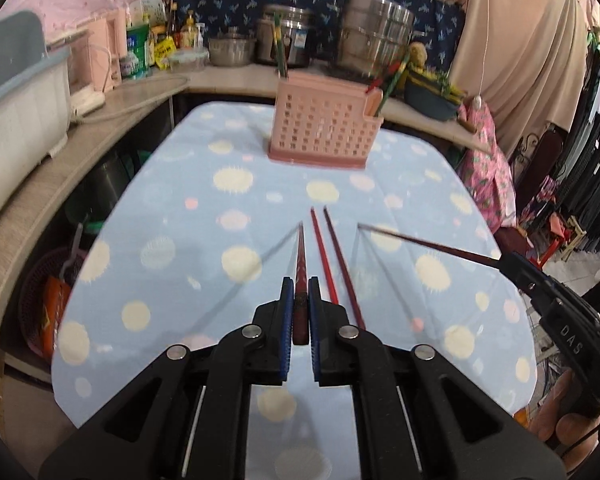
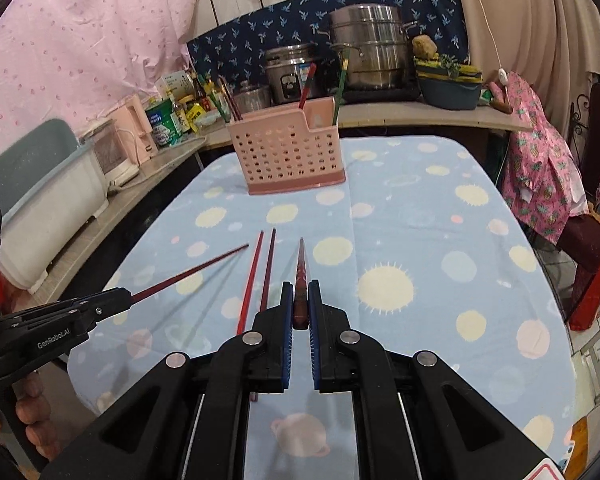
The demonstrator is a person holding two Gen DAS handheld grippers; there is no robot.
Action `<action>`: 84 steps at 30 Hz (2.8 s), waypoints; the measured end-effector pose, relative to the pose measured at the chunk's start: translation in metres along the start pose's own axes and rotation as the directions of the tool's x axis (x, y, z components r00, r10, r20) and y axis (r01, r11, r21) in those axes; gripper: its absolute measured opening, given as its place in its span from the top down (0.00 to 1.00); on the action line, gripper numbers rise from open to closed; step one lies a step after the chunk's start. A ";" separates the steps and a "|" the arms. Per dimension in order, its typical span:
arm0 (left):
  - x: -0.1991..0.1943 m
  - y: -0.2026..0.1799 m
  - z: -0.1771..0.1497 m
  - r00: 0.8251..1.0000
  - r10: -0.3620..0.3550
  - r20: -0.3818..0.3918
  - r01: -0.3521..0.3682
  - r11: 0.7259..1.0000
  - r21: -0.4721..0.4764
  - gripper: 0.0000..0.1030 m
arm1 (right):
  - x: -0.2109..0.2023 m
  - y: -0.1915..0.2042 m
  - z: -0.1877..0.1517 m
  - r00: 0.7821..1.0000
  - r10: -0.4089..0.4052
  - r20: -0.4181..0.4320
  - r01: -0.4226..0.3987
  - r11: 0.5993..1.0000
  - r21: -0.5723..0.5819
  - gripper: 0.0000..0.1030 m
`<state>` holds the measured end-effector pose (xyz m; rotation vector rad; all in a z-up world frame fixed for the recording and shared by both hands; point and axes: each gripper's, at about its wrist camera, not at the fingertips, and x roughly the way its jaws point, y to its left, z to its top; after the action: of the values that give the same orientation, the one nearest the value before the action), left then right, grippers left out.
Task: Organize utensils
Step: 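Lift the dark red chopstick with the left tool while the right tool carries the brown one to the basket, then lower the chopstick into the basket and open the left tool while the right tool releases its chopstick, then withdraw both open tools from the basket toward the last two chopsticks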
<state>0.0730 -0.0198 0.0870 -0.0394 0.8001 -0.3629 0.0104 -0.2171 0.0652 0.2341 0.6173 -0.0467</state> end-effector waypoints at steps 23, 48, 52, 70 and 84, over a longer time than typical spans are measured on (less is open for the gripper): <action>0.005 -0.006 0.149 0.978 -0.010 0.206 0.011 1.000 -0.001 0.93 | 0.028 -0.031 0.140 0.980 0.119 0.157 -0.137 0.985 0.108 0.93; 0.057 -0.019 0.309 0.911 0.064 0.406 -0.062 0.998 -0.020 0.93 | 0.108 -0.015 0.300 0.931 0.075 0.357 -0.114 0.989 0.091 0.93; 0.081 -0.012 0.302 0.928 0.072 0.367 -0.069 0.997 -0.022 0.93 | 0.140 -0.018 0.293 0.952 0.076 0.298 -0.112 0.988 0.108 0.93; 0.100 -0.010 0.281 0.944 0.098 0.314 -0.098 0.995 -0.014 0.58 | 0.155 -0.011 0.273 0.969 0.073 0.238 -0.095 0.992 0.081 0.76; 0.078 -0.031 0.233 0.951 0.152 0.270 -0.174 0.983 0.060 0.47 | 0.102 0.012 0.231 0.973 0.067 0.219 -0.064 0.998 -0.018 0.68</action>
<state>0.2783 -0.0982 0.2010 0.0558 0.5187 -0.2275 0.2264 -0.2559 0.1910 0.2354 0.3887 -0.0056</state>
